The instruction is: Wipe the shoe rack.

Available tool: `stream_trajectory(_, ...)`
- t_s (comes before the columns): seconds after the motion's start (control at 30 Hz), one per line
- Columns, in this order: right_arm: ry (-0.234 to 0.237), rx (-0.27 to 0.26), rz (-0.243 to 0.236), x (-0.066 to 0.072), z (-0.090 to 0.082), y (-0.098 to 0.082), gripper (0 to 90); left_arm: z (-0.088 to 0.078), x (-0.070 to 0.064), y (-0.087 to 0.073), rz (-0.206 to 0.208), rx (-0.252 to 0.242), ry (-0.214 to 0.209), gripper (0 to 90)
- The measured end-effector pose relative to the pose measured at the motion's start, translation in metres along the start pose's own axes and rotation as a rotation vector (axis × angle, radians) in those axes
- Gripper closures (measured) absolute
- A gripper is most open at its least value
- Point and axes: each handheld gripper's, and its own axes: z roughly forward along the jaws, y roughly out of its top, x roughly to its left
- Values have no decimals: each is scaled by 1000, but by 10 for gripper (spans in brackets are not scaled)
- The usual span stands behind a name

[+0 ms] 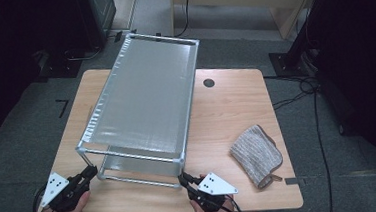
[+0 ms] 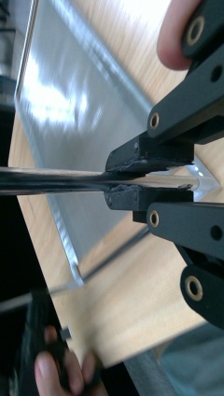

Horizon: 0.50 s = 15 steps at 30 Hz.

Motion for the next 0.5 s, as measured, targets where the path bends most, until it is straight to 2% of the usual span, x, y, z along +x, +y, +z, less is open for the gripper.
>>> stream_trajectory(0.13,-43,-8,11,-13,-2,0,816,-6,-6,-2,21,22,-77,805)
stream_trajectory(0.17,-51,-8,12,-15,-2,0,816,-6,-10,-2,50,32,-98,806)
stream_trajectory(0.27,-99,-22,34,-28,-5,-1,815,-6,-20,-2,97,46,-155,812)
stream_trajectory(0.33,-131,-34,47,-37,-6,-2,814,-5,-27,-3,129,51,-205,814)
stream_trajectory(0.37,-146,-40,58,-41,-7,-2,813,-3,-32,-3,152,55,-247,815)
stream_trajectory(0.5,-198,-61,78,-57,-10,-4,811,-1,-43,-5,200,60,-343,816)
